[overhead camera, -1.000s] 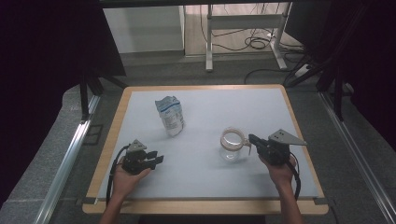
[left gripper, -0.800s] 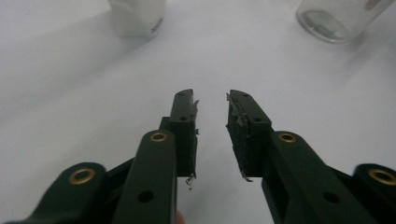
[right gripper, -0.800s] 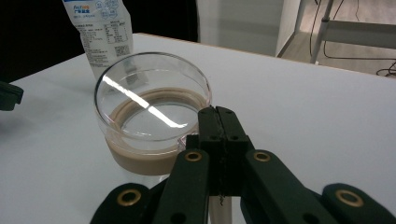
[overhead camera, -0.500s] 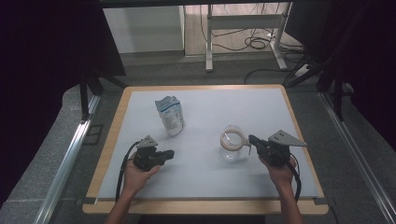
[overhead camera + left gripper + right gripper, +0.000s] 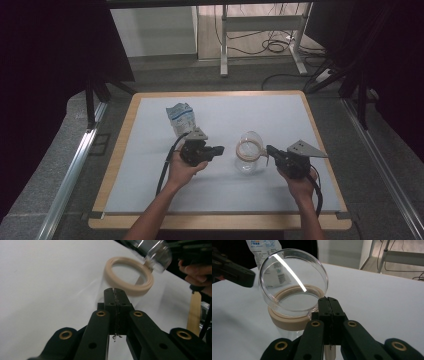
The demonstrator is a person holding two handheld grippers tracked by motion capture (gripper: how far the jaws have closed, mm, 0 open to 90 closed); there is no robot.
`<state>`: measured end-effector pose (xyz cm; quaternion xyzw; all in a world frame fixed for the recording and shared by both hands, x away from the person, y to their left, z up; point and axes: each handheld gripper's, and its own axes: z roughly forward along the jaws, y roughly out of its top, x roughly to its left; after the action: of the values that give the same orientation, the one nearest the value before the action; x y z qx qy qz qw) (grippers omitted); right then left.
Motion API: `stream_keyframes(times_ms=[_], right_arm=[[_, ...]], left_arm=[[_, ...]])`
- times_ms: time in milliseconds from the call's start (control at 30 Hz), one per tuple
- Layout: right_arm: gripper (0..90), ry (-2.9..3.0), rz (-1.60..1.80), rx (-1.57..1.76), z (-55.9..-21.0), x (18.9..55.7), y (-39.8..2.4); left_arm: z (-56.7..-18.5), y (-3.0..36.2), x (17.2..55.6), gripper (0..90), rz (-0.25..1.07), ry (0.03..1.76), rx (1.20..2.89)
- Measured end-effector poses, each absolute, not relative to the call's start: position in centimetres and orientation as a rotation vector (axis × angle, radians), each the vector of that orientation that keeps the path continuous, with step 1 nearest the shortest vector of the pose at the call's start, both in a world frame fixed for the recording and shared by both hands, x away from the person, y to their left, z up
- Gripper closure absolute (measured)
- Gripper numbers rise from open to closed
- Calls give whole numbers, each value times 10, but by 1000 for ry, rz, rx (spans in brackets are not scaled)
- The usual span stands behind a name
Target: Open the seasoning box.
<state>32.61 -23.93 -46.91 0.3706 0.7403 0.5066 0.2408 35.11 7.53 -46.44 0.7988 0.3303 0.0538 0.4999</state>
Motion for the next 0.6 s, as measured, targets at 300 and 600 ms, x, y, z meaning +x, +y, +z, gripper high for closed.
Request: stream_keyframes(times_ms=[300,600], right_arm=[[900,2025,1392,1017,-470,326,-240],[900,2037,1411,1011,-472,314,-240]], left_arm=[[-449,37,361,900,98,730,1952],[-445,31,362,900,90,714,1963]])
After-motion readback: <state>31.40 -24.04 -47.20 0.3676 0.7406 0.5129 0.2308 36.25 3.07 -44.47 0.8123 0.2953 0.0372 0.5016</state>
